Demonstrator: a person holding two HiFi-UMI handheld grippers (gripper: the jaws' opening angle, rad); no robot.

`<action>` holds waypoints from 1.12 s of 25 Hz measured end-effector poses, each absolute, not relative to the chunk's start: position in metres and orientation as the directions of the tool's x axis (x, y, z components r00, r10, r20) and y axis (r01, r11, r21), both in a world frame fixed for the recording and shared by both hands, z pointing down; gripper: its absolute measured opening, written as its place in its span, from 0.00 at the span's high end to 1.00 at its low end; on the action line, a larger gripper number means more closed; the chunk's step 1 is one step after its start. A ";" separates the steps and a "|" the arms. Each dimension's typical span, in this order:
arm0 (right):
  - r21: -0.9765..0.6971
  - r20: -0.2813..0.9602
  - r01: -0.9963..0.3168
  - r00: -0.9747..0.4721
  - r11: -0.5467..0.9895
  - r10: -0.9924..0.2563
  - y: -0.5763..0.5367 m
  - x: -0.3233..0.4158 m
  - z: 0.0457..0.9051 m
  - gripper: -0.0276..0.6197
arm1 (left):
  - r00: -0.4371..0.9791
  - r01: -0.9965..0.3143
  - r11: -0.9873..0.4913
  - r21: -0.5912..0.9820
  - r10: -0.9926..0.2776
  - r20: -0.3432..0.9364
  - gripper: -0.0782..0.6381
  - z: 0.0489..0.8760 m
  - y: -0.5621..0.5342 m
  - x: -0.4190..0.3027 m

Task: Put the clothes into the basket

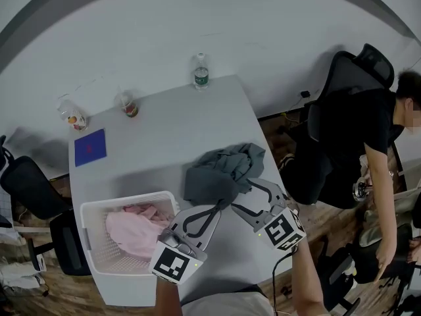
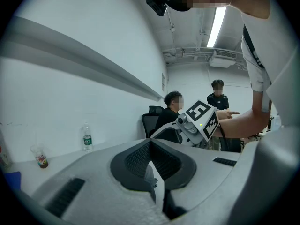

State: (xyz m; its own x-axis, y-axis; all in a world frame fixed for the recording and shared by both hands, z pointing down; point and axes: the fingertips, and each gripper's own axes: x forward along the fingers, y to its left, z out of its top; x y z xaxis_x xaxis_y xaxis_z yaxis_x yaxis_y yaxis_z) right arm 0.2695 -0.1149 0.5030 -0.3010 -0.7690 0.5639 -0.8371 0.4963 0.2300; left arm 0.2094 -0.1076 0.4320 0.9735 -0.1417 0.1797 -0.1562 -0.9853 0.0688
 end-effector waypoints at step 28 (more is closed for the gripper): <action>0.162 0.782 -0.663 -0.366 0.731 -0.505 -0.157 0.279 0.632 0.07 | 0.964 -0.173 -0.978 0.116 -0.145 0.223 0.88 0.460 -0.125 0.231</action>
State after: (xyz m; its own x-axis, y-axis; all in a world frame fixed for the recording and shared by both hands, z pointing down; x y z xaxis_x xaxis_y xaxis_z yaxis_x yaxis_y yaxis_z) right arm 0.2789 -0.1573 0.6320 -0.3659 -0.5049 0.7818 -0.6631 0.7309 0.1617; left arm 0.2312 -0.1250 0.4603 0.9641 -0.1446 0.2227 -0.1734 -0.9780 0.1158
